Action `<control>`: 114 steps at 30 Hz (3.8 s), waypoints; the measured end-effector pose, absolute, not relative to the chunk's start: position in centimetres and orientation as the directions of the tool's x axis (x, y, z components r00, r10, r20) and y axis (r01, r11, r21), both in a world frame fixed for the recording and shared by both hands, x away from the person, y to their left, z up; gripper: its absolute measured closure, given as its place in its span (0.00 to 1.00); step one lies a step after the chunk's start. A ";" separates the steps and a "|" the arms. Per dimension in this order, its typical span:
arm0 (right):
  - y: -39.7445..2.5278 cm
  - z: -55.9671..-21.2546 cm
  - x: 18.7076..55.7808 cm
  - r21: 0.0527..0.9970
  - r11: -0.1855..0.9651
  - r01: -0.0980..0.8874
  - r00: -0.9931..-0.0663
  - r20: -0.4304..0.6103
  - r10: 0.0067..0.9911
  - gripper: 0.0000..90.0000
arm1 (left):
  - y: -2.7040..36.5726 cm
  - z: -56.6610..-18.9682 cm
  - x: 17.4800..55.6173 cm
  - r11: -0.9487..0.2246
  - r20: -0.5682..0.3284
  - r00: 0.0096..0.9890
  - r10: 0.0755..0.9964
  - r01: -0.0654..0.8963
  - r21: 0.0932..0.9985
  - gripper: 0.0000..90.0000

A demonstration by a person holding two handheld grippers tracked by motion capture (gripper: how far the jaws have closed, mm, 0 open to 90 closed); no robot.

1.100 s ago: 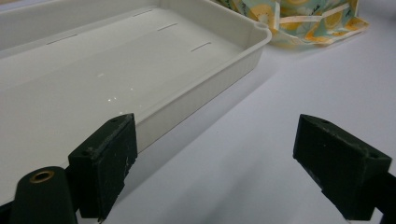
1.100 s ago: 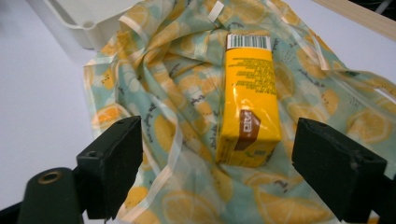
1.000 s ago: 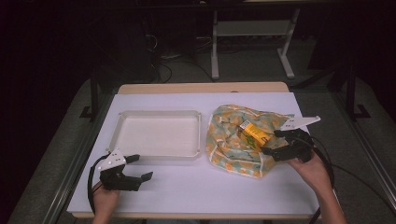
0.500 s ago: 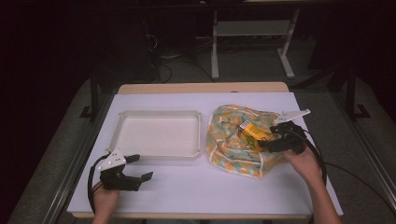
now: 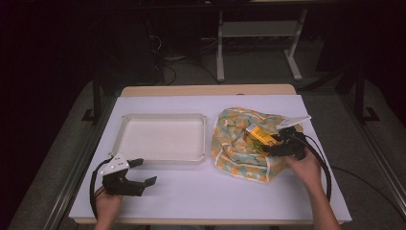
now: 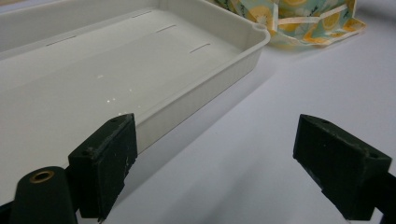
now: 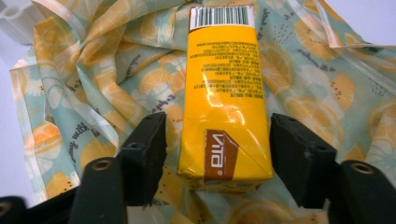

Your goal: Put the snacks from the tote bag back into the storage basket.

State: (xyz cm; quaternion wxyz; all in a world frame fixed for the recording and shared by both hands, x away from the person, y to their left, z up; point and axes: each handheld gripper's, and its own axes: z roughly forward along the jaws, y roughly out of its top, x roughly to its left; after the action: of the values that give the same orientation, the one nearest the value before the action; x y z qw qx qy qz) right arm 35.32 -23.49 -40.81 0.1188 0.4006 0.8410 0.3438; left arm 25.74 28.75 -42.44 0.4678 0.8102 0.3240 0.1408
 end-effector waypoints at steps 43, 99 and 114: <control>-22.0 -39.6 35.7 0.640 0.491 0.591 -0.623 -0.024 0.782 0.56 | 28.6 -42.4 25.7 -0.349 -0.078 0.754 0.653 0.390 0.852 0.15; -18.3 -35.9 39.4 0.590 0.566 0.575 -0.702 0.000 0.713 0.52 | 28.6 -42.3 25.7 -0.351 -0.074 0.757 0.649 0.384 0.854 0.15; -18.6 -35.8 39.1 0.586 0.567 0.579 -0.701 0.002 0.713 0.48 | 28.6 -42.3 25.7 -0.354 -0.071 0.759 0.647 0.381 0.854 0.15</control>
State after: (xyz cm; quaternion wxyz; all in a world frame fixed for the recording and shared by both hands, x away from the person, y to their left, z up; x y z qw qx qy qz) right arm 39.15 -18.64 -35.82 0.1184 0.3683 0.8772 0.2845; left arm 25.72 28.56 -42.33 0.4716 0.8105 0.3173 0.1411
